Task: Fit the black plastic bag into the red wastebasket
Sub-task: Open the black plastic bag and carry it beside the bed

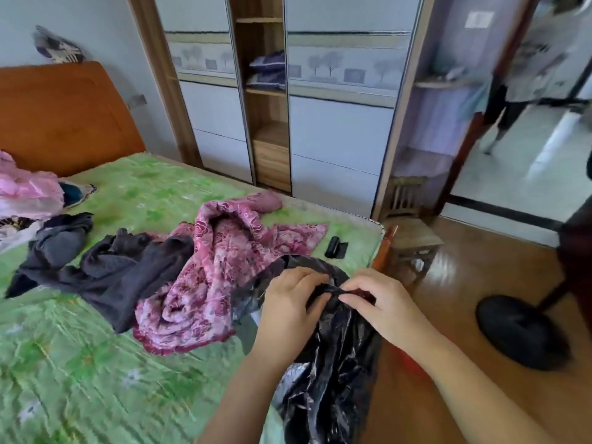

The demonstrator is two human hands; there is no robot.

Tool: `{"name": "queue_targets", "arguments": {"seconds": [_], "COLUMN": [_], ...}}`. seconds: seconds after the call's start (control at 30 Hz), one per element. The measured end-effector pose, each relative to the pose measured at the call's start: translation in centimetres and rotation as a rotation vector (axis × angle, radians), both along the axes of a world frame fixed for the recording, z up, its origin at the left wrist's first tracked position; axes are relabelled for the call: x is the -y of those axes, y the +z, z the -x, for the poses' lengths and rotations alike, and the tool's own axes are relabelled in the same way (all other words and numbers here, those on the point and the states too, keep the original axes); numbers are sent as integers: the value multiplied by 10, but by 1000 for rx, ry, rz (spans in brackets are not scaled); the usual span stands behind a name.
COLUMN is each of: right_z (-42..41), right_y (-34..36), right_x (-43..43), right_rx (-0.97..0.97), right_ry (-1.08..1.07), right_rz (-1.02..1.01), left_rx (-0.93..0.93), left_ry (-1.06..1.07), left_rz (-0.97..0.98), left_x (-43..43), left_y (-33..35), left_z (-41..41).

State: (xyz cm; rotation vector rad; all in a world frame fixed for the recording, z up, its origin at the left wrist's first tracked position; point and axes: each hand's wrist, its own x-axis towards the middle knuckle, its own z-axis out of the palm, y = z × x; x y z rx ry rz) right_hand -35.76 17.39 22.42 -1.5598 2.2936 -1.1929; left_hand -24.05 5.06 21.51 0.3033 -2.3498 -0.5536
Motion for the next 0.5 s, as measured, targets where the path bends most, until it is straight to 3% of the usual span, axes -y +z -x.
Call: {"name": "queue_targets", "arguments": {"seconds": [0.23,0.5], "right_z": [72,145], "right_y": [0,-15], "right_x": [-128,-257], "right_rx": [82,126], "right_ry": [-189,-388], "right_rz": [12,52], "left_rx": [13,47], "left_ry": [-136,-200], "left_rz": [-177,-165], "left_x": [-105,-225], "left_y": [-1,4], "left_z": [105,213]}}
